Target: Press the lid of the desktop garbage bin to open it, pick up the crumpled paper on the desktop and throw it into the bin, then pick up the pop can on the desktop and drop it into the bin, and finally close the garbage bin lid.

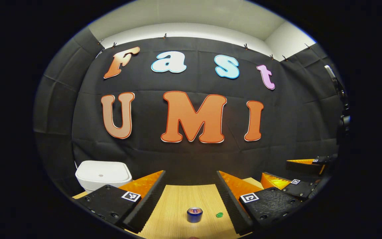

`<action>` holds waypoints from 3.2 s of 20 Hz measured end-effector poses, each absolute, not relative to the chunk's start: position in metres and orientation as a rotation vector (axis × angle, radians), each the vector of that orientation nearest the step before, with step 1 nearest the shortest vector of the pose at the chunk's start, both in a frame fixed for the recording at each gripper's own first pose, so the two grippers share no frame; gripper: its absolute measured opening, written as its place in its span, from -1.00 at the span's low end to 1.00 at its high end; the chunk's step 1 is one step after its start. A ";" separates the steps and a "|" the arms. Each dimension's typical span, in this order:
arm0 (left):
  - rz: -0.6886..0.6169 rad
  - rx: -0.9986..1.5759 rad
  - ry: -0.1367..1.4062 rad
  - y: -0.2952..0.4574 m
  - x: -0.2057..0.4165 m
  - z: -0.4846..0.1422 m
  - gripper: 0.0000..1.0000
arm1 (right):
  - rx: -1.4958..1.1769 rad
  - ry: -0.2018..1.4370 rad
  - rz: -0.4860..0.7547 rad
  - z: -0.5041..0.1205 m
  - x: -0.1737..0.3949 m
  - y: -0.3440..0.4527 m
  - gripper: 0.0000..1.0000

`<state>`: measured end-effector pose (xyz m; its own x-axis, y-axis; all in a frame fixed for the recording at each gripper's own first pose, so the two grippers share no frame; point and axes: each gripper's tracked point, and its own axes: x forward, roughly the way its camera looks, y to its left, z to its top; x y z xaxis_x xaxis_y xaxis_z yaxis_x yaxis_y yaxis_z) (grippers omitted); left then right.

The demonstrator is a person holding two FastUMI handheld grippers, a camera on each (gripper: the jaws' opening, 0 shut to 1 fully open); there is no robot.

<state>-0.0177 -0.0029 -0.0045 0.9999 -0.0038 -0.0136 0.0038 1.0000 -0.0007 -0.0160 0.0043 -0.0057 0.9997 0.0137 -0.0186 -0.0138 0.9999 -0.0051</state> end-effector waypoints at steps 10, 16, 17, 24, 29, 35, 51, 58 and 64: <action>0.012 0.011 0.008 0.004 -0.024 -0.003 0.83 | 0.003 0.012 0.019 -0.002 -0.019 0.009 0.87; 0.028 0.014 0.000 0.012 -0.023 0.000 0.83 | 0.000 0.015 0.019 -0.003 -0.017 0.011 0.87; 0.027 0.014 -0.004 0.013 -0.024 0.000 0.83 | -0.001 0.012 0.019 -0.002 -0.015 0.012 0.87; 0.038 0.019 -0.024 0.020 -0.021 0.008 0.85 | -0.001 0.008 0.023 0.000 -0.012 0.015 0.87; 0.063 0.008 -0.058 0.032 -0.020 0.024 0.84 | -0.011 0.010 0.031 0.000 -0.010 0.019 0.87; 0.132 0.050 -0.078 0.066 -0.016 0.036 0.82 | -0.005 0.017 0.033 -0.002 -0.007 0.020 0.87; 0.346 -0.006 0.130 0.238 0.028 0.014 -1.00 | -0.013 0.036 0.055 -0.011 0.008 0.035 0.88; 0.342 -0.087 0.362 0.282 0.044 -0.056 -1.00 | -0.021 0.048 0.054 -0.016 0.012 0.034 0.88; 0.357 -0.117 0.463 0.298 0.046 -0.097 -1.00 | -0.014 0.065 0.049 -0.024 0.016 0.027 0.87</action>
